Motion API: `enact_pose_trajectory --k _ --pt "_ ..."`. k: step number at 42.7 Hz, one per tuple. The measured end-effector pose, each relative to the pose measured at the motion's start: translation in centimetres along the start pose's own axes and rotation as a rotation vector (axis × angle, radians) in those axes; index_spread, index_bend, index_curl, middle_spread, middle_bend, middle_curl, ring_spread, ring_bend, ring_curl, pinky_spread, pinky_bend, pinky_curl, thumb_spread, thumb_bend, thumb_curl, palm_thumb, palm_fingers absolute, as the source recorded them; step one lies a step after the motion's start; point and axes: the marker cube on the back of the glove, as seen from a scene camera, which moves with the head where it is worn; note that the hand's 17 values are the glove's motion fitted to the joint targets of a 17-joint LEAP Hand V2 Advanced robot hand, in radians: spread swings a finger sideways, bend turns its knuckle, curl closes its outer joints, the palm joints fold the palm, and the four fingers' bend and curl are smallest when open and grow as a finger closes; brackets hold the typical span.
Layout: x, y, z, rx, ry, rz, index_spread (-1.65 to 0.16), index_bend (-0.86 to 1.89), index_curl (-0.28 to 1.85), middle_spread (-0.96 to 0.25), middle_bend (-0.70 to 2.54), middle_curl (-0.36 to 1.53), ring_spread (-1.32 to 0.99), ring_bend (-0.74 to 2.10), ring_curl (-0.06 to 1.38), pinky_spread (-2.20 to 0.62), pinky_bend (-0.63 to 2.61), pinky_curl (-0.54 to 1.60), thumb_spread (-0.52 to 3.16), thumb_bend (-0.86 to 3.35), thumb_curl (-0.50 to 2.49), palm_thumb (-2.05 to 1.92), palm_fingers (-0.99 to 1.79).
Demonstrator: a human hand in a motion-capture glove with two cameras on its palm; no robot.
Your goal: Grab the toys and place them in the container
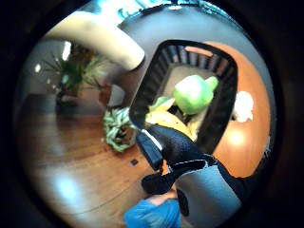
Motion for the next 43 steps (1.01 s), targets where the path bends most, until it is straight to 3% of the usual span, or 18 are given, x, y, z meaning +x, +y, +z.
enact_pose_trajectory --k 4,7,11,17,22,30,34,38,43 --pt "-2.3 -1.9 -0.8 0.002 0.040 0.080 -0.28 0.14 0.14 0.07 0.06 0.51 0.04 0.49 0.22 0.02 1.50 0.44 1.07 -0.07 0.55 -0.06 -0.33" --pt "-0.4 -2.0 -1.3 0.011 0.066 0.182 -0.28 0.13 0.16 0.07 0.05 0.46 0.06 0.43 0.21 0.04 1.49 0.42 1.07 -0.06 0.51 -0.06 -0.33" --pt "2.7 -1.1 -1.0 0.000 0.151 0.086 -0.27 0.12 0.17 0.07 0.05 0.41 0.07 0.37 0.20 0.06 1.47 0.41 1.07 -0.05 0.47 -0.05 -0.34" --pt "5.7 -1.6 -0.7 0.004 0.091 0.222 -0.27 0.10 0.17 0.07 0.05 0.34 0.08 0.31 0.20 0.07 1.44 0.39 1.07 -0.05 0.43 -0.04 -0.35" --pt "9.3 -1.4 0.5 -0.021 0.125 0.136 -0.27 0.07 0.17 0.07 0.05 0.29 0.08 0.28 0.21 0.08 1.43 0.38 1.06 -0.04 0.40 -0.03 -0.37" --pt "13.6 -1.9 5.5 -0.113 0.118 0.113 -0.26 0.04 0.15 0.07 0.07 0.24 0.08 0.24 0.22 0.09 1.42 0.37 1.05 -0.03 0.37 -0.02 -0.38" --pt "15.2 -3.0 9.0 -0.168 0.104 0.243 -0.25 0.02 0.13 0.07 0.07 0.22 0.08 0.23 0.23 0.09 1.41 0.36 1.05 -0.03 0.35 0.00 -0.39" --pt "15.8 -3.3 12.2 -0.250 0.084 0.149 -0.25 0.00 0.11 0.08 0.07 0.21 0.08 0.22 0.24 0.09 1.42 0.36 1.05 -0.02 0.35 0.01 -0.40" --pt "15.7 -4.3 16.1 -0.317 0.044 0.159 -0.24 0.00 0.10 0.08 0.07 0.19 0.08 0.21 0.25 0.09 1.43 0.36 1.05 -0.01 0.35 0.06 -0.42"
